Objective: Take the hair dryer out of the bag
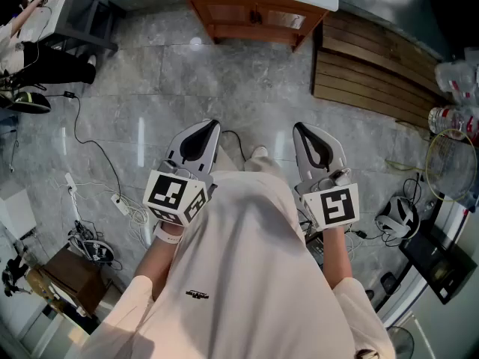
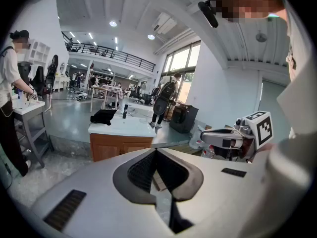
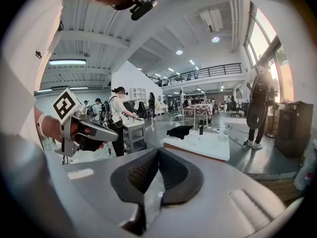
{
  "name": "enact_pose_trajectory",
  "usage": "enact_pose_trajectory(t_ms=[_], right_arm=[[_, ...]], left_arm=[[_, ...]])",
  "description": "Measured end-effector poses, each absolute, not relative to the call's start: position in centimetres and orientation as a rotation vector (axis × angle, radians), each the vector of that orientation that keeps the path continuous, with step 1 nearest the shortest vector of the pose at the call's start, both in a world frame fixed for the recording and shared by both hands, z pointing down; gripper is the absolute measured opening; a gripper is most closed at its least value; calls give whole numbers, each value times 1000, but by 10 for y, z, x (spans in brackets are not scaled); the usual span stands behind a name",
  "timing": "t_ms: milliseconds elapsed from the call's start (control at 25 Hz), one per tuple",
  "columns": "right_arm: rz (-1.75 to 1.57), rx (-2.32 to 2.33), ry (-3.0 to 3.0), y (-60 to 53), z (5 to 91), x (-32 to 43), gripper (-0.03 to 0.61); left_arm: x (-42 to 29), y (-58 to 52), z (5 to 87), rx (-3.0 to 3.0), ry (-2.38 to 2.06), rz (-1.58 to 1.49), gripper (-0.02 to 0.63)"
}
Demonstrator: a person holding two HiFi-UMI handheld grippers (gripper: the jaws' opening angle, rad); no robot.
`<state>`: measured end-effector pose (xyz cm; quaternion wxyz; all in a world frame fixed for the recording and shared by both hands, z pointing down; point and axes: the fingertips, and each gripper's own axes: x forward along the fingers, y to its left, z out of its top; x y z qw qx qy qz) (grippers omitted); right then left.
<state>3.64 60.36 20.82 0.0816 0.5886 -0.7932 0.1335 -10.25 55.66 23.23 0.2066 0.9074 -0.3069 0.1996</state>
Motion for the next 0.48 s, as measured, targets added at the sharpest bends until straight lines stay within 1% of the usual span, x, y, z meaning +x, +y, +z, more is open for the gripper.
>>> enact_pose_trajectory(t_ms=[160,480], right_arm=[[368,1767,-2377,639,202,35,9],[411,1817,-2458,675,200,17,8]], left_arm=[[-89,593,214,2570,-840,511,8],[-104,635,201,2580,-888,451,8]])
